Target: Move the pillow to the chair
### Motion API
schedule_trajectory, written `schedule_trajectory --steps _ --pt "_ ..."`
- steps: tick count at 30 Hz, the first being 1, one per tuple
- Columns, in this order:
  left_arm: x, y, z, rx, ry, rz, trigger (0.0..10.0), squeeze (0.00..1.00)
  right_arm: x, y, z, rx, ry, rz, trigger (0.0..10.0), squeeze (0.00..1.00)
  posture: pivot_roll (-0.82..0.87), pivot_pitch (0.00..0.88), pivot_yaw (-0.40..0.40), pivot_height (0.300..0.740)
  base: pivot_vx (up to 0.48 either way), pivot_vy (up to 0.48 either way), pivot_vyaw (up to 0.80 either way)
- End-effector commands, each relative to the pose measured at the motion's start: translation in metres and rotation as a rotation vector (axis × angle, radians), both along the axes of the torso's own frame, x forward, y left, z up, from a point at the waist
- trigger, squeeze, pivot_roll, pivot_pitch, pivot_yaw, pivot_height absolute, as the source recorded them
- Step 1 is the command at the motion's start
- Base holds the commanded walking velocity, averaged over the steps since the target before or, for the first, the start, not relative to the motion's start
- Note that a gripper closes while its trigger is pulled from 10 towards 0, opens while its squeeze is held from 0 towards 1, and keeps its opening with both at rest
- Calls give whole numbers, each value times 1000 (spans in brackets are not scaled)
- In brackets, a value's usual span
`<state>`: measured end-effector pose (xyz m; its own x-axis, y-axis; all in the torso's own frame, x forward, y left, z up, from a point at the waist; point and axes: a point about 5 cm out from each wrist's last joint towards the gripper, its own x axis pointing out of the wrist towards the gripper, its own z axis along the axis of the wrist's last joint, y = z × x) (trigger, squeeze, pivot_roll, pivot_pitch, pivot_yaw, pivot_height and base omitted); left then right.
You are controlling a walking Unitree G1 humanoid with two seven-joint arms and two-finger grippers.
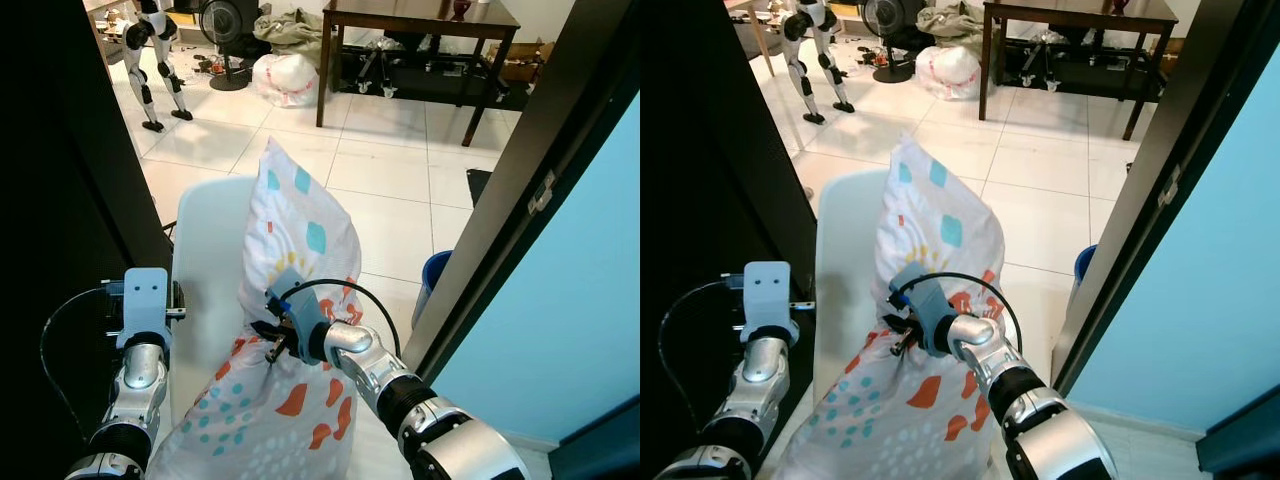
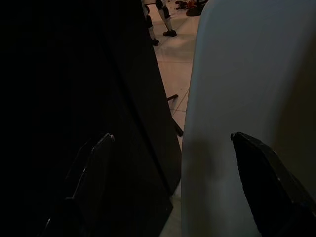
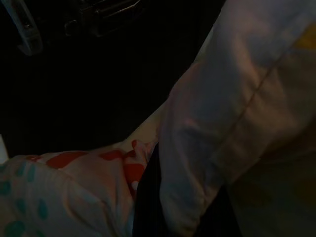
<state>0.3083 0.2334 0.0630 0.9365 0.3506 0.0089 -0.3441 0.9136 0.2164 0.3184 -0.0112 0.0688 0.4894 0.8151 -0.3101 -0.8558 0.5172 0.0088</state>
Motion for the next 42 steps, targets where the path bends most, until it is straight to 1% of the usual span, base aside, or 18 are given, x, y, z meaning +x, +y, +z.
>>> schedule_trajectory --steps 1,8,9,11,12,13,14,18,21,22,23,24,25,26,27,32,38,42 --pt "-5 -2 -8 -7 39 -1 10000 0 -16 38 5 81 31 96 10000 0 -15 98 -32 665 0 0 0" --pt "-5 -4 -8 -10 40 -4 10000 0 -15 45 10 111 31 96 10000 0 -10 99 -35 645 0 0 0" --pt "-4 -5 -8 -10 40 -7 10000 0 -12 46 15 143 38 82 10000 0 -8 99 -35 640 0 0 0" --pt "-3 -10 -7 -13 32 -15 10000 0 2 47 37 275 58 25 10000 0 -3 99 -37 630 0 0 0" --pt "-3 -10 -7 -13 32 -15 10000 0 2 47 37 275 58 25 10000 0 -3 99 -37 630 0 0 0" --pt "-2 -14 -5 -18 22 -25 10000 0 16 45 61 389 57 -24 10000 0 0 100 -38 620 0 0 0" --pt "-2 -14 -5 -18 22 -25 10000 0 16 45 61 389 57 -24 10000 0 0 100 -38 620 0 0 0" --pt "0 -19 -4 -24 17 -36 10000 0 38 40 103 549 29 -89 10000 0 -1 99 -44 600 0 0 0" --pt "0 -19 -4 -25 17 -37 10000 0 42 39 112 582 25 -98 10000 0 -1 99 -45 595 0 0 0" --pt "1 -22 -3 -28 12 -42 10000 0 52 37 143 666 -10 -108 10000 0 3 93 -51 585 0 0 0" --pt "1 -22 -3 -28 12 -42 10000 0 52 37 143 666 -10 -108 10000 0 3 93 -51 585 0 0 0" --pt "2 -25 -1 -29 3 -46 10000 0 58 36 169 737 -38 -109 10000 0 7 88 -53 575 0 0 0" --pt "3 -26 0 -28 -2 -49 10000 0 60 36 179 764 -49 -109 10000 0 9 86 -55 570 0 0 0" --pt "3 -26 0 -28 -2 -49 10000 0 60 36 179 764 -49 -109 10000 0 9 86 -55 570 0 0 0" --pt "4 -27 2 -26 -9 -51 10000 0 62 37 194 797 -69 -104 10000 0 15 82 -58 560 0 0 0" --pt "6 -26 7 -10 -27 -50 10000 0 61 42 217 842 -92 -72 10000 0 25 74 -64 535 0 0 0" --pt "7 -18 19 19 -72 -22 10000 0 58 48 232 925 -67 -20 10000 0 46 64 -71 510 0 0 0" --pt "8 -12 26 34 -95 -4 10000 0 54 54 237 936 -75 29 10000 0 47 62 -71 500 0 0 0"
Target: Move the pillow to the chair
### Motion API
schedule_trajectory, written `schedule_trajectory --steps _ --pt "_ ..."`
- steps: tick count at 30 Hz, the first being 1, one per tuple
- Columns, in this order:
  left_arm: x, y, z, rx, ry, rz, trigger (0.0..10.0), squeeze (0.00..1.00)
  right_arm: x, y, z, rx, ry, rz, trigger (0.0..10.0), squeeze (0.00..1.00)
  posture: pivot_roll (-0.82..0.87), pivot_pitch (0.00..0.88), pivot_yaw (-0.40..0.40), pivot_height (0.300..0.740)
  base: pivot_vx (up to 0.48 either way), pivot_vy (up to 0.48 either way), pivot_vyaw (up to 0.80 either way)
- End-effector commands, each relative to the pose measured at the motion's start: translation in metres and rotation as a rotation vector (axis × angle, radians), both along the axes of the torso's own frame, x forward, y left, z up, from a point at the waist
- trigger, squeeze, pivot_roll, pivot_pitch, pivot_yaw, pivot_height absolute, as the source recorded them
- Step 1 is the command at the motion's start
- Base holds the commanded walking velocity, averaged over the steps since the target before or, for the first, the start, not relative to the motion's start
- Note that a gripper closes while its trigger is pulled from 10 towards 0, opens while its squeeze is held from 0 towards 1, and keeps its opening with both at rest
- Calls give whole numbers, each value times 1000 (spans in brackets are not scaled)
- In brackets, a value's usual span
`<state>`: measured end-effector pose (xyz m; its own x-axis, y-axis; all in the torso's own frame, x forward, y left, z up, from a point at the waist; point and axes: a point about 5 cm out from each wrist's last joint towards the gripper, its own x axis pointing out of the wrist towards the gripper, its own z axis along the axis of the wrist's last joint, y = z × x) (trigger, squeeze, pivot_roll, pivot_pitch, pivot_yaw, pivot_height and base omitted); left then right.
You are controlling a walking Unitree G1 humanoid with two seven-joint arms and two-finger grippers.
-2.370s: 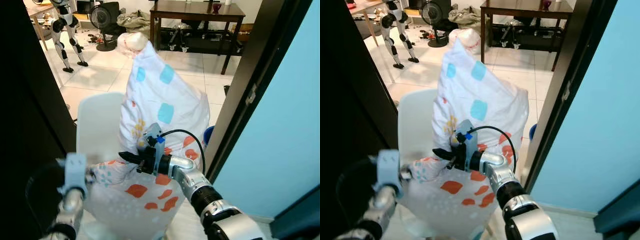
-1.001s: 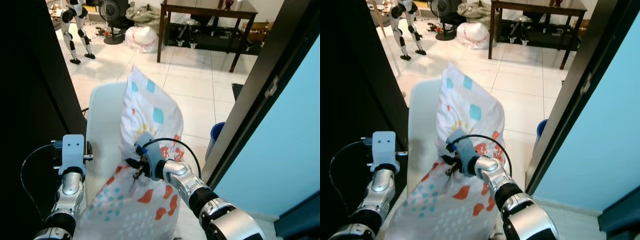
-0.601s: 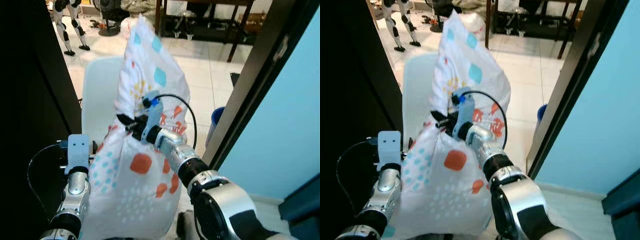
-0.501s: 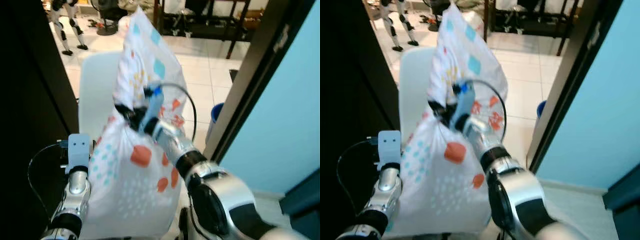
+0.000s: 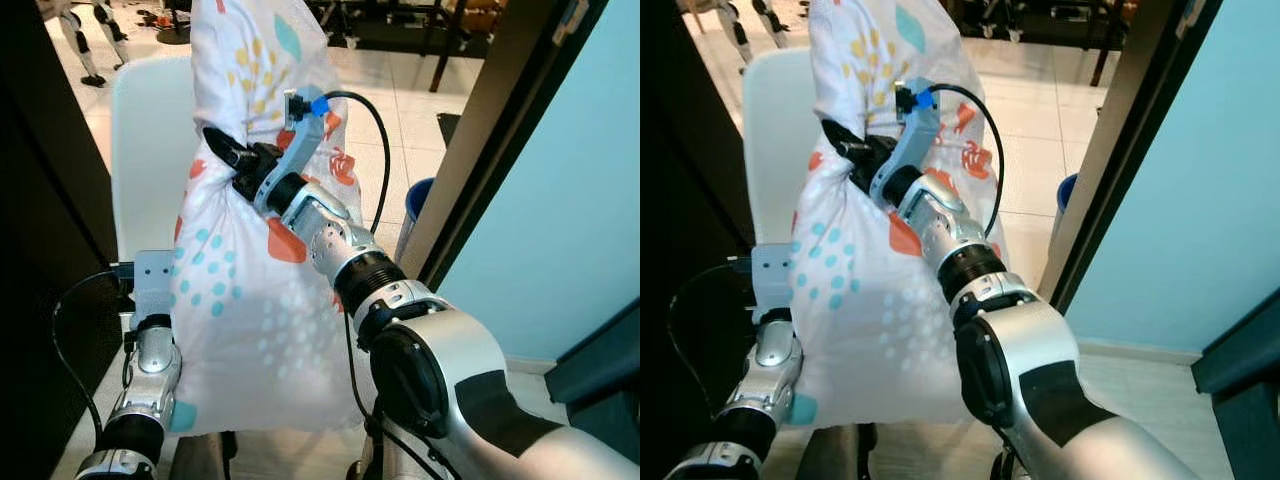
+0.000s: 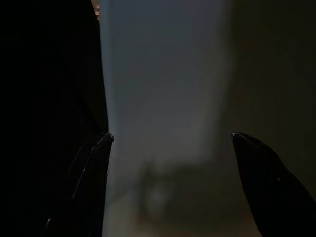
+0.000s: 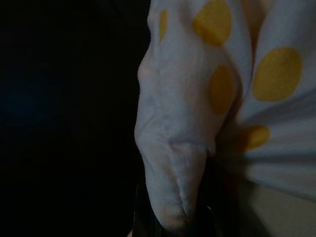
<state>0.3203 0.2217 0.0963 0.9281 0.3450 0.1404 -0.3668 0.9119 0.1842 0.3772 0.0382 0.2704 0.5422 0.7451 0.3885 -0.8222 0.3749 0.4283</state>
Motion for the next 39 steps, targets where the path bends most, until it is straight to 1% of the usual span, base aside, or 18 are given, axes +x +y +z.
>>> schedule_trajectory --steps 1,2,3,5,8,9,11,12,14,15,16,17,19,25,31,34,37,39 --pt "-2 5 0 28 12 17 10000 0 -18 24 25 2 -185 132 10000 0 48 62 -72 490 0 0 0" --pt "-2 5 0 28 12 17 10000 0 -18 24 25 2 -185 132 10000 0 48 62 -72 490 0 0 0" --pt "-2 7 3 33 4 21 10000 0 -23 31 19 -34 -206 169 10000 0 47 62 -71 485 0 0 0" --pt "-2 8 5 34 0 26 10000 0 -39 50 -8 -134 -217 247 10000 0 43 66 -69 475 0 0 0" --pt "-2 6 3 32 4 25 10000 0 -62 71 -52 -310 -231 317 10000 0 43 72 -69 460 0 0 0" --pt "-2 6 3 32 4 25 10000 0 -62 71 -52 -310 -231 317 10000 0 43 72 -69 460 0 0 0" --pt "-3 1 1 30 11 19 10000 0 -73 76 -84 -431 -205 315 10000 0 45 76 -69 450 0 0 0" --pt "-3 1 1 30 11 19 10000 0 -73 76 -84 -431 -205 315 10000 0 45 76 -69 450 0 0 0" --pt "-5 -2 -1 27 17 14 10000 0 -78 75 -106 -528 -177 282 10000 0 48 80 -70 445 0 0 0" --pt "-5 -2 -1 27 17 14 10000 0 -78 75 -106 -528 -177 282 10000 0 48 80 -70 445 0 0 0" --pt "-5 -4 -2 27 20 12 10000 0 -78 72 -116 -558 -152 270 10000 16 51 82 -72 445 0 0 0" --pt "-6 -4 -2 27 22 11 10000 0 -78 69 -122 -560 -117 266 10000 1000 52 84 -73 445 0 0 0" --pt "-8 -4 -3 27 26 12 10000 0 -78 64 -129 -556 -78 265 10000 1000 50 86 -75 445 0 0 0" --pt "-8 -3 -3 28 29 17 10000 0 -79 62 -133 -557 -70 272 10000 1000 47 86 -76 445 0 0 0" --pt "-7 0 3 32 13 39 10000 0 -89 64 -146 -587 -69 312 10000 1000 40 82 -75 445 0 0 0" --pt "-7 12 14 45 -24 89 10000 0 -94 64 -152 -579 -49 336 10000 1000 39 82 -75 445 0 0 0" --pt "-7 17 18 50 -37 108 10000 0 -94 64 -153 -575 -45 343 10000 1000 39 82 -75 445 0 0 0" --pt "-10 32 34 65 -92 175 10000 0 -96 63 -155 -555 -28 358 10000 1000 39 80 -72 445 0 0 0"
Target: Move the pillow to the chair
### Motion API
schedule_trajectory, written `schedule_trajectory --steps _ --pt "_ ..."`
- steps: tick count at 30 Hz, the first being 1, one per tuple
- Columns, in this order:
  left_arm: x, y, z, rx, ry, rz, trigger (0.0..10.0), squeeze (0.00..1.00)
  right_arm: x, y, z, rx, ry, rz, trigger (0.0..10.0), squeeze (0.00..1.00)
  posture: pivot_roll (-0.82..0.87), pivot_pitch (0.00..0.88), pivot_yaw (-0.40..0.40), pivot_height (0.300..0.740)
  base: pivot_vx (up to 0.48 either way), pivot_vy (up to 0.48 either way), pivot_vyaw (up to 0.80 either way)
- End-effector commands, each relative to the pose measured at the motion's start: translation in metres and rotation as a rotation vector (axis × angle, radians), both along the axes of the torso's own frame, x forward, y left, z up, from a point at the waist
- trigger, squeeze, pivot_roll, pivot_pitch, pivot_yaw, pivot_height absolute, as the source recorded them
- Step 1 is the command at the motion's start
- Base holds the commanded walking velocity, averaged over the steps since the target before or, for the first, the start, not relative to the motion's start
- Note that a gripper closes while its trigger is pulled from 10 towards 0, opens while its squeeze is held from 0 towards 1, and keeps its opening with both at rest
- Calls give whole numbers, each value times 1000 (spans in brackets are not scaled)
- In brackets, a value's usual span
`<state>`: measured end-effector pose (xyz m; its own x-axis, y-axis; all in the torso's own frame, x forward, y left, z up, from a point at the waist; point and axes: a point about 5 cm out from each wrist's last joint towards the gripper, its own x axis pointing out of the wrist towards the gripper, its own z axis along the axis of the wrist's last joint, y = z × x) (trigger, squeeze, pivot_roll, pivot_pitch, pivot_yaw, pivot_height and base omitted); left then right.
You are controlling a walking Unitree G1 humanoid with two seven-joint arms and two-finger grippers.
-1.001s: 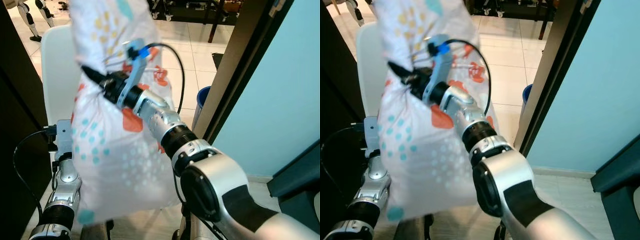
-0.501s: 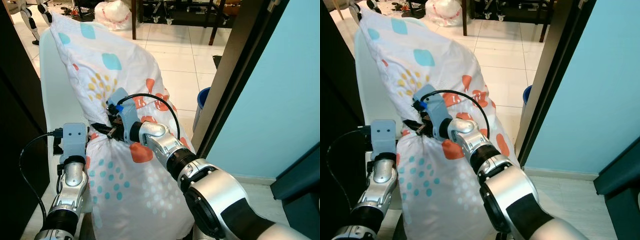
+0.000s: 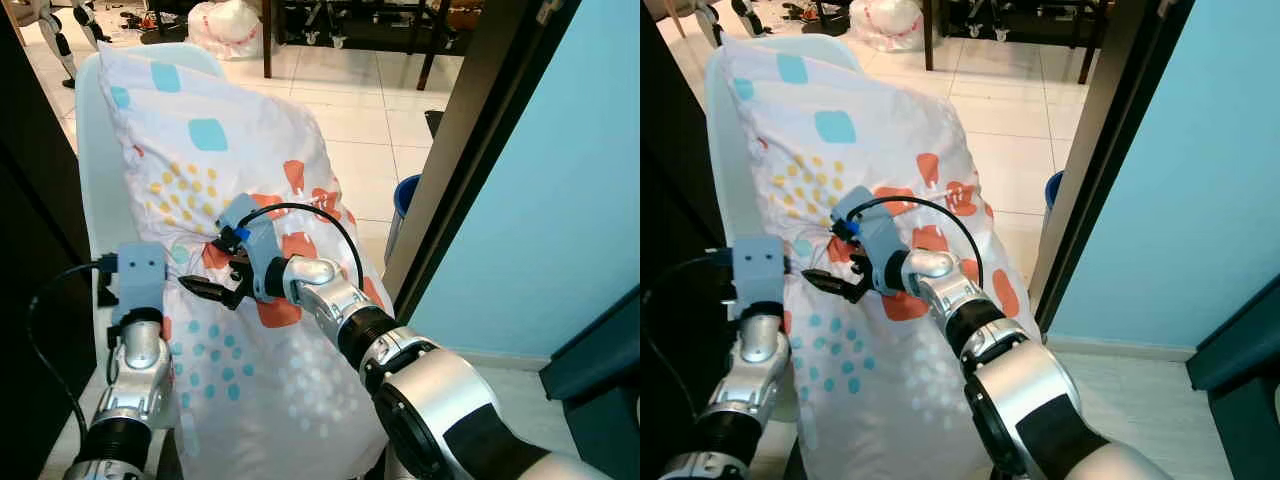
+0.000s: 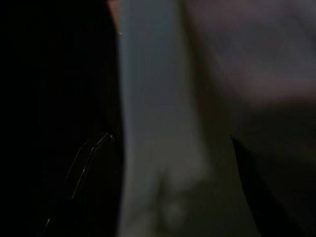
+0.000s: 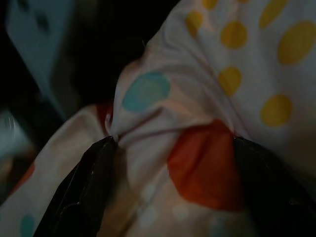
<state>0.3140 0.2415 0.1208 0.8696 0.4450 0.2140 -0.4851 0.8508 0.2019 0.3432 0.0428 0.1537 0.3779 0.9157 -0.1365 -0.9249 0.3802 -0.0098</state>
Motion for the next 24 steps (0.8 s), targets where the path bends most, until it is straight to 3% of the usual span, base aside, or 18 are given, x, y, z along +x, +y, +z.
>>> schedule_trajectory --steps 1,2,3,6,8,11,13,16,20,24 --pt "-4 13 9 16 -32 54 10000 0 -62 58 -38 112 215 141 10000 1000 39 80 -72 445 0 0 0" --pt "-4 13 9 16 -32 54 10000 0 -62 58 -38 112 215 141 10000 1000 39 80 -72 445 0 0 0" --pt "-8 28 34 6 -136 110 10000 0 -62 57 -39 139 245 140 10000 1000 39 78 -71 445 0 0 0" --pt "-9 34 52 -28 -221 110 10000 0 -60 55 -39 173 276 134 10000 1000 38 78 -69 445 0 0 0" --pt "-8 31 71 -40 -302 59 10000 0 -55 53 -30 291 352 128 10000 1000 40 78 -72 445 0 0 0" --pt "-7 28 75 -47 -320 35 10000 0 -53 52 -28 325 372 129 10000 1000 39 78 -74 445 0 0 0" --pt "-2 12 83 -79 -357 -54 10000 0 -50 49 -17 441 429 192 10000 1000 37 75 -72 445 0 0 0" --pt "0 5 85 -106 -365 -94 10000 0 -49 48 -13 474 439 219 10000 1000 34 72 -72 445 0 0 0" --pt "10 -27 71 -233 -297 -335 10000 0 -40 40 -3 557 451 220 10000 1000 27 67 -69 445 0 0 0" --pt "14 -48 52 -245 -185 -499 10000 0 -29 30 5 631 464 163 10000 1000 22 69 -67 445 0 0 0"
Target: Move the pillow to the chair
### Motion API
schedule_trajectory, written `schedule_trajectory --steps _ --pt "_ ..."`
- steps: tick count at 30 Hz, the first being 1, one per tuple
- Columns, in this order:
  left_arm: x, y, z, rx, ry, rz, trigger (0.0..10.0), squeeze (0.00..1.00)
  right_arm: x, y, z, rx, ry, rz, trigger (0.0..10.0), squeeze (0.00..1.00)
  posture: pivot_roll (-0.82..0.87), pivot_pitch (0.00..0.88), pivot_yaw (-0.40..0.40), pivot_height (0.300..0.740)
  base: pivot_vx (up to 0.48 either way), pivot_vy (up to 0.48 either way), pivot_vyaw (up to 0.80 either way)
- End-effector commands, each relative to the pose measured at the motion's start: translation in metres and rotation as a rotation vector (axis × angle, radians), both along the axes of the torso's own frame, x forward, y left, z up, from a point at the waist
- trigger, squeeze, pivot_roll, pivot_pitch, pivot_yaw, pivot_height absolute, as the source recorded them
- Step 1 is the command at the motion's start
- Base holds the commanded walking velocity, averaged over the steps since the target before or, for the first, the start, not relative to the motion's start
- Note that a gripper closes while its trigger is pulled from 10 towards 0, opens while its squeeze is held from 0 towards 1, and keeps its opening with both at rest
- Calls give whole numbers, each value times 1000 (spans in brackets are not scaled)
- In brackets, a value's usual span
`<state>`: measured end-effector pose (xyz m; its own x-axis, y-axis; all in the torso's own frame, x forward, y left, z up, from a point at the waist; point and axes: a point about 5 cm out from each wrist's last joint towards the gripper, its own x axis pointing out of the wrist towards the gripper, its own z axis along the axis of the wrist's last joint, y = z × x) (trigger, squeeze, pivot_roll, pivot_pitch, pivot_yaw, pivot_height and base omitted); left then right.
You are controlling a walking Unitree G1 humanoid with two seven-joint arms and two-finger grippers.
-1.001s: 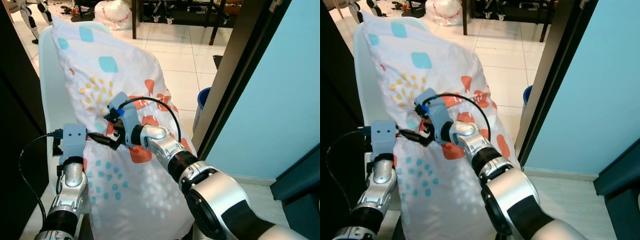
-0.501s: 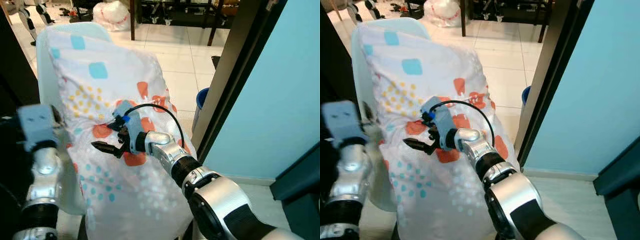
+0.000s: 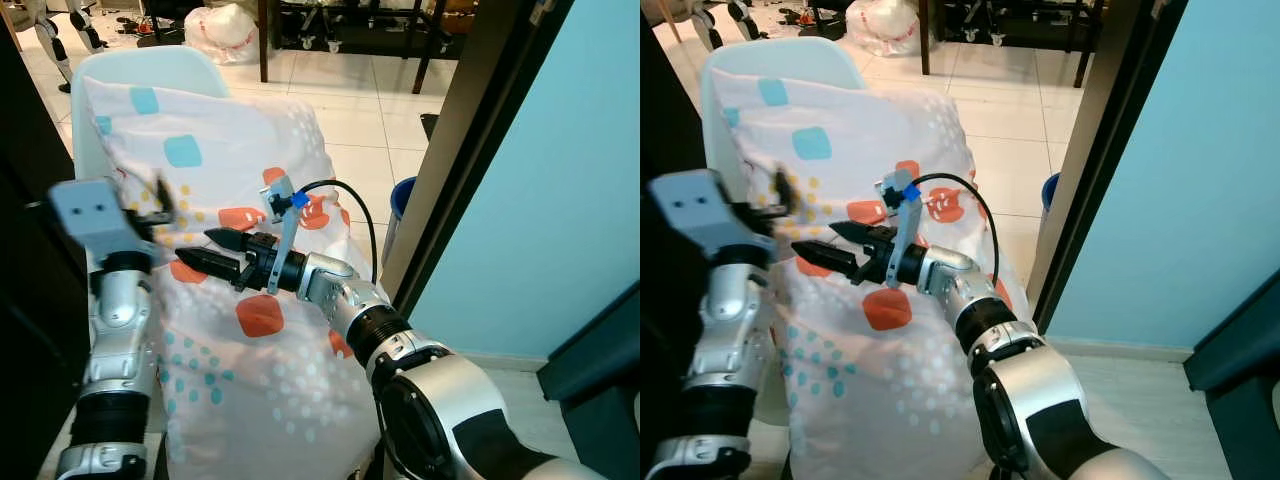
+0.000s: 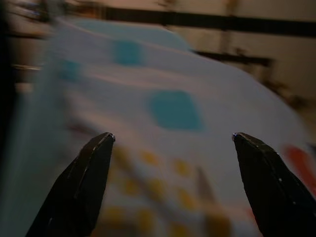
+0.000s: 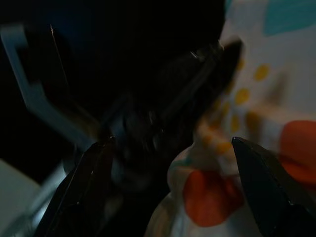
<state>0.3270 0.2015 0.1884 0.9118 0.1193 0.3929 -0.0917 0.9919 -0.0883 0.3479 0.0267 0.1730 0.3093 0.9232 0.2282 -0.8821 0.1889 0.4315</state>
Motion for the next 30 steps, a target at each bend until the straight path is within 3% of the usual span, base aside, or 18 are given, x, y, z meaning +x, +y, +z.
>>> schedule_trajectory --steps 1,6,8,9,13,14,15,17,18,20,21,22,26,30 --pt "1 -14 -22 38 106 -118 10000 0 -30 43 -12 152 139 60 10000 1000 20 67 -66 445 0 0 0" --pt "-1 -30 -39 162 183 -197 10000 0 -12 28 -5 155 139 -101 10000 1000 16 66 -63 445 0 0 0" --pt "-2 -39 -46 230 213 -222 10000 0 0 15 -3 96 106 -232 10000 1000 19 72 -65 445 0 0 0" --pt "-2 -39 -46 230 213 -222 10000 0 0 15 -3 96 106 -232 10000 1000 19 72 -65 445 0 0 0" --pt "-4 -49 -55 301 253 -251 10000 0 20 -19 -2 36 108 -451 10000 1000 19 77 -64 445 0 0 0" --pt "-5 -50 -58 325 266 -255 10000 0 28 -35 -7 -22 131 -552 10000 1000 18 80 -61 445 0 0 0" --pt "-5 -50 -58 325 266 -255 10000 0 28 -35 -7 -22 131 -552 10000 1000 18 80 -61 445 0 0 0" --pt "-6 -51 -60 338 274 -258 10000 0 33 -52 -16 -94 173 -642 10000 1000 13 88 -53 445 0 0 0" --pt "-7 -52 -60 348 277 -261 10000 0 36 -71 -28 -167 210 -729 10000 871 13 89 -51 445 0 0 0" --pt "-7 -52 -60 348 277 -261 10000 0 36 -71 -28 -167 210 -729 10000 871 13 89 -51 445 0 0 0" --pt "-7 -52 -60 350 278 -261 10000 0 36 -78 -33 -192 230 -761 10000 373 13 89 -51 445 0 0 0" --pt "-7 -51 -60 353 280 -253 10000 0 36 -86 -38 -213 245 -787 10000 0 10 91 -45 445 0 0 0" --pt "-5 -45 -59 351 284 -221 10000 0 34 -106 -53 -269 287 -839 10000 0 10 94 -44 445 0 0 0" --pt "-5 -43 -58 339 286 -206 10000 0 31 -112 -63 -354 310 -843 10000 0 8 94 -42 445 0 0 0"
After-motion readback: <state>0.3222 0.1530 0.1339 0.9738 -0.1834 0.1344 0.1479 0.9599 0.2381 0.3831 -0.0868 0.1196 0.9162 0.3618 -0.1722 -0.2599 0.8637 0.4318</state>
